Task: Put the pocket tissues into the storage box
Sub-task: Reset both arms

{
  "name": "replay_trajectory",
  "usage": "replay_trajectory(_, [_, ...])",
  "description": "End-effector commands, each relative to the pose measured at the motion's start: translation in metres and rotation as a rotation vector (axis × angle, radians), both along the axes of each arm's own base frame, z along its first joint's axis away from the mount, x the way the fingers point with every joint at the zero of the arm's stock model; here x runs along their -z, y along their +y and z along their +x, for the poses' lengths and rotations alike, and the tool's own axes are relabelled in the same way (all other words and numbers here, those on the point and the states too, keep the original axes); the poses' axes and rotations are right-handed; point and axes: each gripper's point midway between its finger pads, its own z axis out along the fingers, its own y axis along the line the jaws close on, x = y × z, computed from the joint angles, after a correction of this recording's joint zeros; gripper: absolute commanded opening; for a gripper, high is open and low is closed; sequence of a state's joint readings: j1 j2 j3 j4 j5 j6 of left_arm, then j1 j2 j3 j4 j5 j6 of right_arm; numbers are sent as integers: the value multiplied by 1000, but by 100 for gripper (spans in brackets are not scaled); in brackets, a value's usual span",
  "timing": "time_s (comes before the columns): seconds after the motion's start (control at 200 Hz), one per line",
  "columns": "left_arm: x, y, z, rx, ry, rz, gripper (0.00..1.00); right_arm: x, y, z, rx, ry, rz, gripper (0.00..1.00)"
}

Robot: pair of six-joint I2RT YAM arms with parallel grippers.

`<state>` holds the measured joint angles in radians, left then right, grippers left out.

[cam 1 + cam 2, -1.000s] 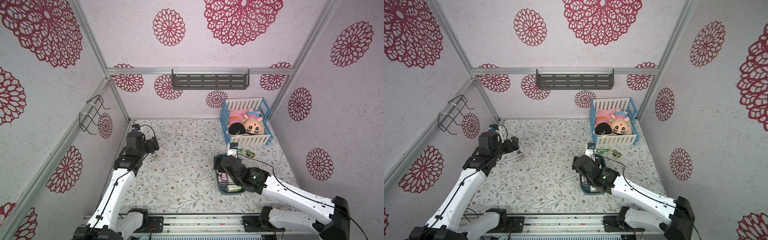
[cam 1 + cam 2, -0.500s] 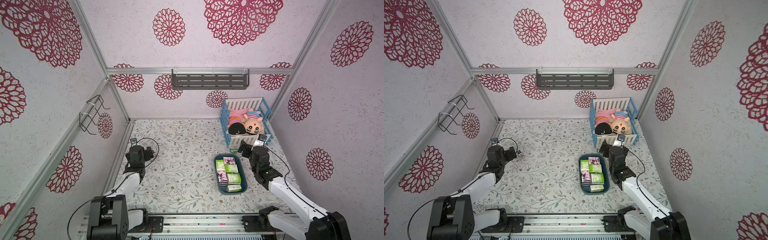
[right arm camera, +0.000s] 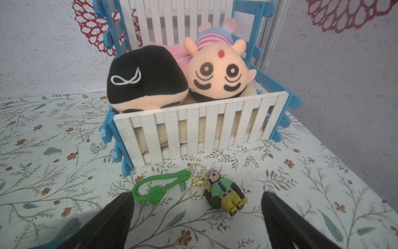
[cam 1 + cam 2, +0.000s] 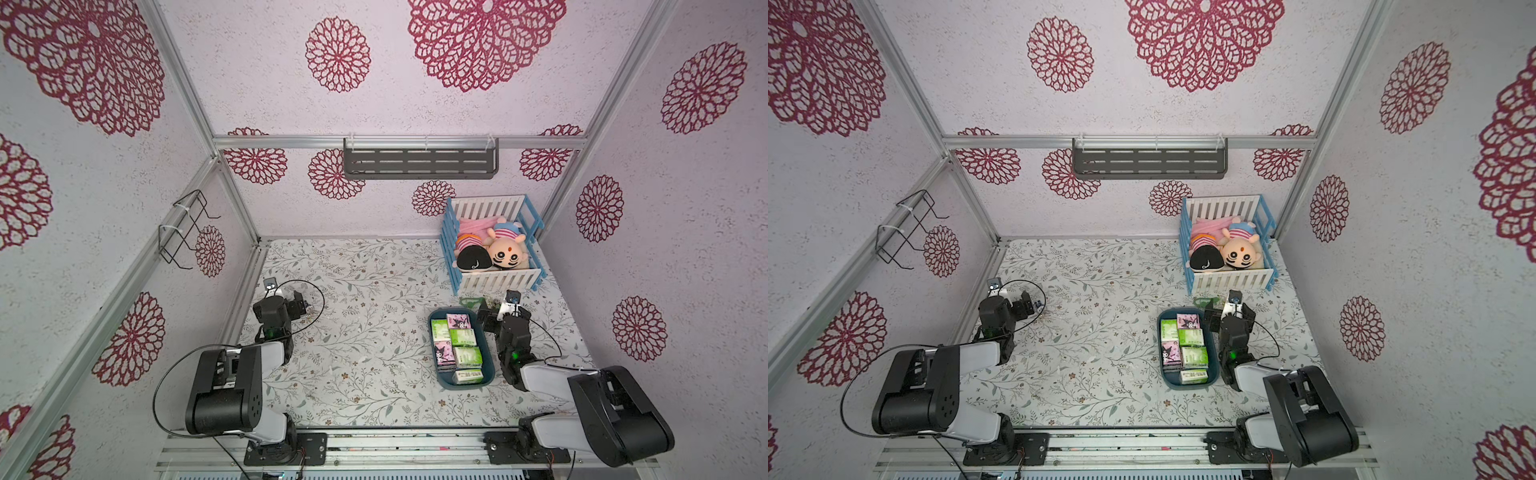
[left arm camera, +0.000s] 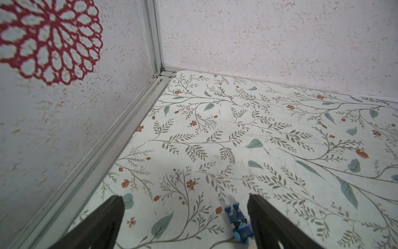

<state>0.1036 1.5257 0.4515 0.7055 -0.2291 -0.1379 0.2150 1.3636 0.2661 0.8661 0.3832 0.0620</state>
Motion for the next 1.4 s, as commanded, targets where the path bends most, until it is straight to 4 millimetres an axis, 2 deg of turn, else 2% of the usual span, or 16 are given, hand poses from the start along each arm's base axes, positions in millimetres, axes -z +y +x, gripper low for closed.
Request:
replay_trajectory(0.0, [-16, -2, 6, 28, -94, 11, 97, -36, 5, 16, -25, -136, -13, 99])
replay_trajectory(0.1, [-15, -1, 5, 27, -95, 10, 97, -35, 6, 20, -31, -128, -46, 99])
replay_trajectory(0.215, [-17, -2, 6, 31, -106, 9, 97, -37, 9, 14, -62, -145, -26, 99])
replay_trajectory(0.31, [-16, -1, 6, 31, -98, 6, 97, -36, 20, 13, -132, -134, 1, 99])
replay_trajectory(0.4, [-16, -1, 6, 32, -101, 7, 97, -37, 17, 12, -112, -144, 11, 99])
replay_trajectory(0.49, [-17, -1, 6, 33, -104, 7, 97, -37, 25, 13, -160, -141, 2, 99])
replay_trajectory(0.585, [-16, -1, 6, 32, -102, 7, 97, -36, 24, 14, -162, -138, 6, 99])
replay_trajectory(0.726, [-16, -1, 6, 31, -102, 7, 97, -40, 25, 6, -180, -169, 13, 99])
replay_trajectory(0.826, [-16, -1, 6, 32, -103, 6, 97, -44, 23, 2, -193, -190, -19, 99])
replay_trajectory(0.956, [-17, -1, 6, 32, -105, 7, 97, -63, 4, -7, -145, -291, -52, 99])
replay_trajectory(1.041, [-16, -1, 6, 32, -102, 6, 97, -55, -1, -6, -156, -295, -31, 99])
replay_trajectory(1.201, [-17, -1, 6, 32, -105, 6, 97, -47, -4, -25, -143, -361, -41, 99])
replay_trajectory(1.391, [-16, -1, 6, 31, -103, 5, 97, -40, -4, -8, -135, -305, -42, 99])
